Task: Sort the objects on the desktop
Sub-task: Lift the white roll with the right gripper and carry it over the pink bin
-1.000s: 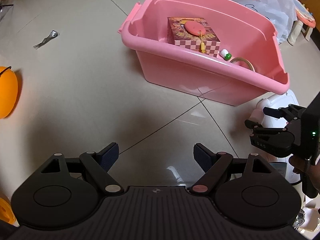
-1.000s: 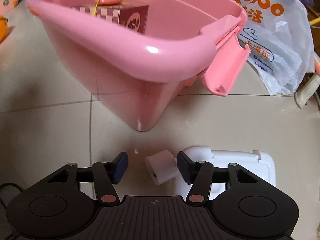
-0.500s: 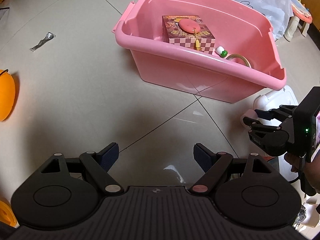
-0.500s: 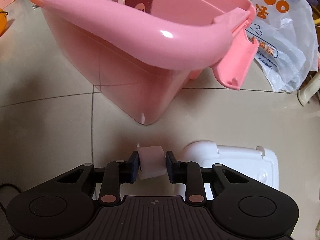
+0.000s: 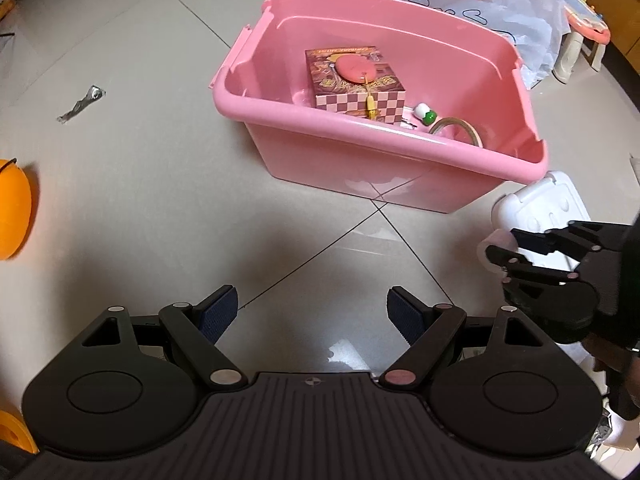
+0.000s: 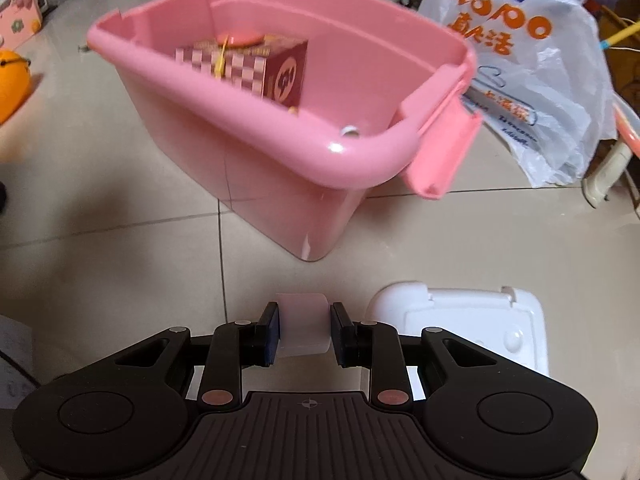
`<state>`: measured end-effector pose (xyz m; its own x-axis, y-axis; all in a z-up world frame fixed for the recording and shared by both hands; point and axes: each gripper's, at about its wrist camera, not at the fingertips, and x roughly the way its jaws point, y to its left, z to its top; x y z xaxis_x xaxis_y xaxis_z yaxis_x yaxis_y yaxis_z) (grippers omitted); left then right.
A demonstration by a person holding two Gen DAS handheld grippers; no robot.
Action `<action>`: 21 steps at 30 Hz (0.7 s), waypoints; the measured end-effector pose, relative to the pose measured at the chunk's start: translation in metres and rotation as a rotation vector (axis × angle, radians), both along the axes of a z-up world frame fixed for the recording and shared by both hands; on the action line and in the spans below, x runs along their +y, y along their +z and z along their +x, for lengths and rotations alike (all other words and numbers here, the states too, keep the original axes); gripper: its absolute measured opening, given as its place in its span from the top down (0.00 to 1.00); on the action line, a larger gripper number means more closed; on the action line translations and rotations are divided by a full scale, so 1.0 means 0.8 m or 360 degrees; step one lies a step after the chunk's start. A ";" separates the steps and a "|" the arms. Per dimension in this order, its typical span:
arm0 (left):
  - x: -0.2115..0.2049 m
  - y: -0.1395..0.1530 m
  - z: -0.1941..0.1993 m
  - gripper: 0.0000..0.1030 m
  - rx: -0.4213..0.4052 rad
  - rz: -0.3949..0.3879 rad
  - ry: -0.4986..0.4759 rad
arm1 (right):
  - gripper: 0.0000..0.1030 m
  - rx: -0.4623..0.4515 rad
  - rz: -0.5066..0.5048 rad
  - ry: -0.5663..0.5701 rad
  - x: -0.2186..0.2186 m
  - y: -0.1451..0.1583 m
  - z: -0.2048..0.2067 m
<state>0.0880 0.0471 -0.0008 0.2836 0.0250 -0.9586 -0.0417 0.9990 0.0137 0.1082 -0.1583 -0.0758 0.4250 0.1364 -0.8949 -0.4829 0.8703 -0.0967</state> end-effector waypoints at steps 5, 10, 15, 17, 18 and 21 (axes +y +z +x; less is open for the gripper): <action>0.000 0.007 -0.005 0.19 -0.0018 0.0006 0.0004 | 0.77 -0.0067 0.0044 0.0010 -0.003 0.033 -0.019; 0.002 0.017 -0.011 0.19 -0.0042 0.0000 0.0004 | 0.77 -0.0114 0.0038 0.0062 0.003 0.064 -0.041; 0.005 0.028 -0.017 0.19 -0.0070 0.0004 0.0004 | 0.77 -0.0168 0.0029 0.0138 0.018 0.093 -0.063; 0.008 0.032 -0.020 0.19 -0.0080 0.0003 0.0007 | 0.77 -0.0190 0.0028 0.0158 0.023 0.104 -0.070; 0.009 0.034 -0.022 0.19 -0.0084 0.0003 0.0009 | 0.77 -0.0200 0.0030 0.0164 0.025 0.109 -0.074; 0.012 0.038 -0.026 0.19 -0.0096 0.0001 0.0014 | 0.77 -0.0226 0.0034 0.0169 0.030 0.125 -0.085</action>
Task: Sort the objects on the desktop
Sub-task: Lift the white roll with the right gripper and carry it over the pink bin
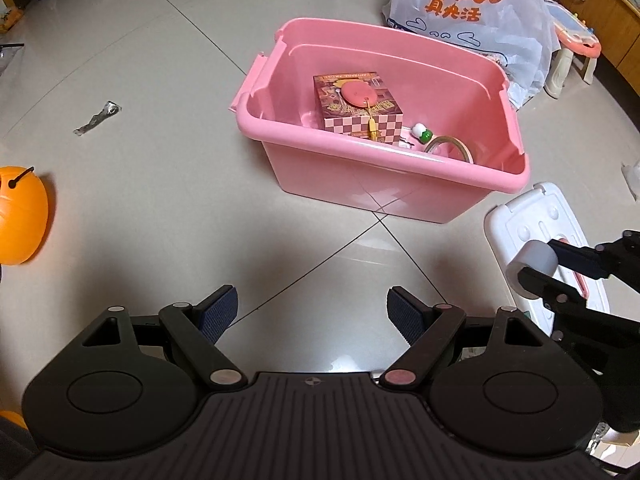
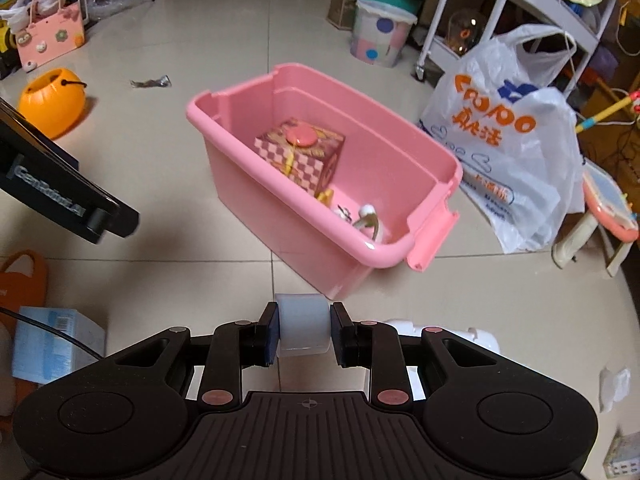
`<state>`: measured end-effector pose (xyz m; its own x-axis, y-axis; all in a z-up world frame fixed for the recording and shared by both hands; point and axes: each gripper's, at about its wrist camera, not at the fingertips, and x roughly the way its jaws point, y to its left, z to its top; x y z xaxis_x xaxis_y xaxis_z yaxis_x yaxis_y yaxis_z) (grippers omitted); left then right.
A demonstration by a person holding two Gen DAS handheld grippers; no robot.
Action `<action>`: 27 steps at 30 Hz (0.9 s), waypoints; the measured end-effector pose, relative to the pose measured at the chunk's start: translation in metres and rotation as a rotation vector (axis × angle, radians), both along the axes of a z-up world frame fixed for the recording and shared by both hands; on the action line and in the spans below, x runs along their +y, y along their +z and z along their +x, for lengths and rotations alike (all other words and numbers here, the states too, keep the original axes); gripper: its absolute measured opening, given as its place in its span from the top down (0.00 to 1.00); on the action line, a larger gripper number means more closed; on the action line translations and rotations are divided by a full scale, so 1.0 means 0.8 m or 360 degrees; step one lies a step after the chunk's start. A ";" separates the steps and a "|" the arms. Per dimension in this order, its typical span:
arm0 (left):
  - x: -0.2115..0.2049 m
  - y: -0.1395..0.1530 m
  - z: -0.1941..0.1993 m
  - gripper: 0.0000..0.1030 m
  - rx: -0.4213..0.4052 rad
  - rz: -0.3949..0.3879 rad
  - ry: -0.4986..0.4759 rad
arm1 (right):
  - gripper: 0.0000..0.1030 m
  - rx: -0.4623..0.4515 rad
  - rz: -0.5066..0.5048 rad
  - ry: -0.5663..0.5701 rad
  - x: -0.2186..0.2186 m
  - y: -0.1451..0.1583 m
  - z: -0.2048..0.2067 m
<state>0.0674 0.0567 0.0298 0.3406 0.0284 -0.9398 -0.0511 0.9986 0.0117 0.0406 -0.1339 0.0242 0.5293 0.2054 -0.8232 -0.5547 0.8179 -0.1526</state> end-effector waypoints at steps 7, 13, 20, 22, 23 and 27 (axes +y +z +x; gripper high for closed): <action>0.007 0.009 -0.010 0.19 -0.0030 0.0004 0.0015 | 0.77 -0.0074 0.0072 -0.0039 0.002 0.036 -0.020; 0.011 0.016 -0.016 0.19 -0.0059 0.0002 0.0032 | 0.77 -0.0132 0.0192 -0.0085 0.001 0.067 -0.035; 0.012 0.024 -0.022 0.19 -0.0084 0.0003 0.0043 | 0.77 -0.0190 0.0297 -0.0123 0.001 0.098 -0.045; 0.012 0.025 -0.024 0.19 -0.0088 0.0003 0.0044 | 0.77 -0.0202 0.0303 -0.0134 0.001 0.104 -0.045; 0.012 0.025 -0.024 0.19 -0.0089 0.0003 0.0044 | 0.77 -0.0207 0.0304 -0.0138 0.001 0.107 -0.045; 0.012 0.027 -0.026 0.19 -0.0095 0.0008 0.0043 | 0.77 -0.0214 0.0301 -0.0164 0.000 0.113 -0.039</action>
